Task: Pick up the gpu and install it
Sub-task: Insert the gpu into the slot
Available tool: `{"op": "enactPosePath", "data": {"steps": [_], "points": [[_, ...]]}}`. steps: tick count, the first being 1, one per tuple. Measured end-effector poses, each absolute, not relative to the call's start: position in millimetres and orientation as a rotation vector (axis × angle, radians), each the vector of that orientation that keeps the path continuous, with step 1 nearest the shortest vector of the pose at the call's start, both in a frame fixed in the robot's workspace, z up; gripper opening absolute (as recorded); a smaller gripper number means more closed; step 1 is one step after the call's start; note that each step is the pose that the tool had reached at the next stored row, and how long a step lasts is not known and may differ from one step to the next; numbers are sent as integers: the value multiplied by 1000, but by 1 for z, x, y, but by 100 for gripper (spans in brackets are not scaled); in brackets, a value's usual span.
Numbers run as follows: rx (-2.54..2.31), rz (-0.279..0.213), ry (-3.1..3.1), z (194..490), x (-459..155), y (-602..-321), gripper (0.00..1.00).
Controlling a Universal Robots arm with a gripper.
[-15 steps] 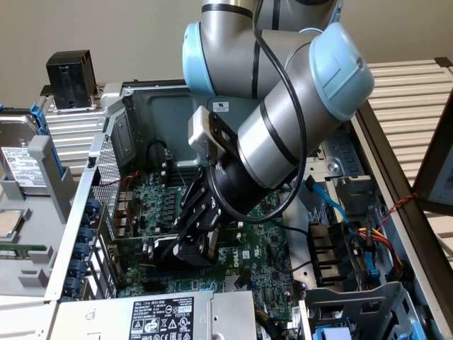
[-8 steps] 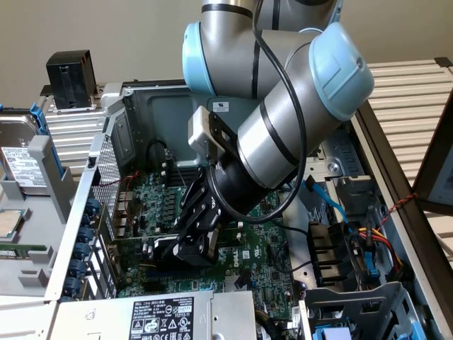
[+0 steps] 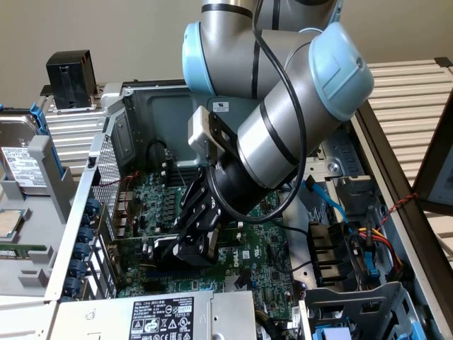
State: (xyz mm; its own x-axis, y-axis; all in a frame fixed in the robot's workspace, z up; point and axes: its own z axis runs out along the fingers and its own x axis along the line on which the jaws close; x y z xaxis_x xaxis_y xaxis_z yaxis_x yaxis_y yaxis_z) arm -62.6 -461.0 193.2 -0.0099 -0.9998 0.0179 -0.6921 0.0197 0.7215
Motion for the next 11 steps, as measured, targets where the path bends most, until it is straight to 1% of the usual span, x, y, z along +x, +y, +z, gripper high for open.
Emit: {"op": "enactPosePath", "data": {"steps": [11], "points": [[1727, -731, -1758, 193, -63, -461, 27]]}}
